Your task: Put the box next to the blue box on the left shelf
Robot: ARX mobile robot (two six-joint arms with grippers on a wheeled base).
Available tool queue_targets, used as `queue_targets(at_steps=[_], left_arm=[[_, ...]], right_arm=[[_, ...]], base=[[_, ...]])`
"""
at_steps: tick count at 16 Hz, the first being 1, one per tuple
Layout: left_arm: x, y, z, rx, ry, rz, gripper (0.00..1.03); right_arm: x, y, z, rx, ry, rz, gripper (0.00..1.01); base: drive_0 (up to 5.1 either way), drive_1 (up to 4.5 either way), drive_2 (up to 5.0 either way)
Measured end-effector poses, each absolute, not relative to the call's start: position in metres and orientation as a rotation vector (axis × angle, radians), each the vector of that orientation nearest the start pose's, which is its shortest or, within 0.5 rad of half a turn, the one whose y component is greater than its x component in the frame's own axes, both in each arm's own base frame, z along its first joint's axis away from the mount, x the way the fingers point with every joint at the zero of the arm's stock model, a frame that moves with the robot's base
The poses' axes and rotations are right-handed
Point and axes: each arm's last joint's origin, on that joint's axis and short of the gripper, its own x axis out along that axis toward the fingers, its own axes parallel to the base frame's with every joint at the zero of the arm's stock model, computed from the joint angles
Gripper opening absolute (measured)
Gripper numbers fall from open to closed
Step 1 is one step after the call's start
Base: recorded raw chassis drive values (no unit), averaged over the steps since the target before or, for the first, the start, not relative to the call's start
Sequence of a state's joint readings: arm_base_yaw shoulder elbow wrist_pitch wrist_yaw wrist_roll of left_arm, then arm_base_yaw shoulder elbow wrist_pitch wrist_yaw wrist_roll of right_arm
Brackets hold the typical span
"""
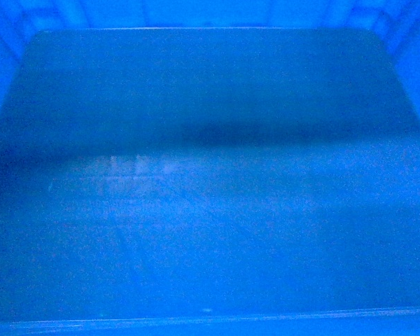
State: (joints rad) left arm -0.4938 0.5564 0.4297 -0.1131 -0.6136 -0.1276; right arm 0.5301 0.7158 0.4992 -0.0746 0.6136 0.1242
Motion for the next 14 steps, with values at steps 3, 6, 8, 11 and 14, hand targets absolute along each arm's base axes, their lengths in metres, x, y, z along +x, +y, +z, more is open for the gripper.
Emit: queue_targets(at_steps=[3, 6, 8, 11, 14], left_arm=[[0.1270, -0.0494, 0.2498, 0.000, 0.196, 0.132, 0.09], [0.1270, -0.0494, 0.2498, 0.000, 0.196, 0.132, 0.09], [0.1270, -0.0494, 0.2498, -0.001, 0.196, 0.132, 0.09], [0.1270, -0.0494, 0.2498, 0.000, 0.196, 0.132, 0.09], [0.1270, -0.0494, 0.2498, -0.001, 0.196, 0.132, 0.09]], right_arm=[[0.1470, 0.0668, 0.2564, -0.034, 0.239, -0.098, 0.12], [0.1470, 0.0668, 0.2564, -0.034, 0.239, -0.098, 0.12], [0.1469, 0.0668, 0.2564, -0.034, 0.239, -0.098, 0.12], [0.1470, 0.0668, 0.2564, -0.034, 0.239, -0.098, 0.12], [0.1470, 0.0668, 0.2563, -0.035, 0.240, -0.098, 0.12]], base=[[0.0, 0.00, 0.0], [0.0, 0.00, 0.0], [0.0, 0.00, 0.0], [0.0, 0.00, 0.0], [0.0, 0.00, 0.0]])
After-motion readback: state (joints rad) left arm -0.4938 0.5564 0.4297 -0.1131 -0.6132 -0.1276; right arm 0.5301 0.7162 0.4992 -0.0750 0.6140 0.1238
